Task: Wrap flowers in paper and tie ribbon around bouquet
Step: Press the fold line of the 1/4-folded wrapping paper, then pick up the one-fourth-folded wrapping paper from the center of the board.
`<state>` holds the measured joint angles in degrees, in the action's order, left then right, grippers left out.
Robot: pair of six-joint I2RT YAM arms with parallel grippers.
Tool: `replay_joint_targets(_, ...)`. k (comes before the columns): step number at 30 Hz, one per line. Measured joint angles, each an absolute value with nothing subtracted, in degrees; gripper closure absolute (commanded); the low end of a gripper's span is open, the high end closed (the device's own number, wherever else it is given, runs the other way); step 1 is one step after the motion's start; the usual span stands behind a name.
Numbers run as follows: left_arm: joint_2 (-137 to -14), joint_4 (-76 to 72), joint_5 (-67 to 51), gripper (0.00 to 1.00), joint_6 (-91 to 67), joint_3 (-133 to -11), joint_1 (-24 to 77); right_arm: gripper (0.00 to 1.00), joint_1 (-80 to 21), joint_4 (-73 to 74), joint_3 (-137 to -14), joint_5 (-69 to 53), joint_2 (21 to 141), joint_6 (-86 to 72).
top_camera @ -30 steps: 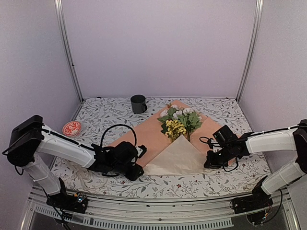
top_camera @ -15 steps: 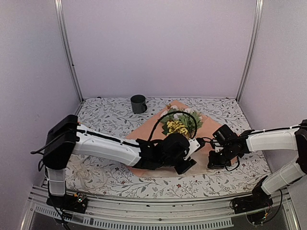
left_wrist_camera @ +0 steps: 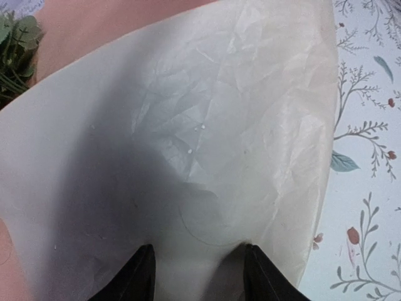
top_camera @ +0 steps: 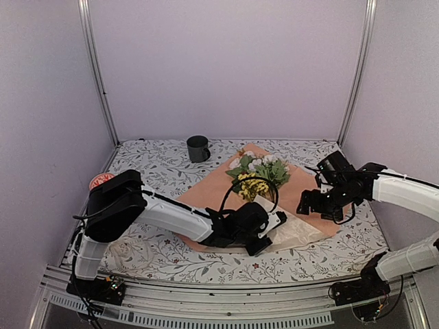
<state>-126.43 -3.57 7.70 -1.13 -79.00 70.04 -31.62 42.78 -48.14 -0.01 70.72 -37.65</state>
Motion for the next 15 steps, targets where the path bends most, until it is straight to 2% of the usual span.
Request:
replay_joint_targets(3,-126.34,-4.03,7.18,0.51,-1.08,-78.74,69.91,0.1,-30.13,43.9,-48.62,-1.26,64.84,-44.14)
replay_joint_targets(6,-126.34,-4.03,6.57,0.51,-1.02,-78.74,69.76,0.17,-29.02,43.53,-43.68,-5.67,62.52,-51.92)
replay_joint_targets(11,-126.34,-4.03,6.26,0.51,-0.84,-78.74,69.67,0.22,-27.14,40.51,-34.24,-11.57,68.6,-60.66)
replay_joint_targets(15,-126.34,-4.03,5.93,0.51,-0.8,-78.74,69.67,0.3,-26.55,38.06,-33.34,-13.08,72.71,-64.12)
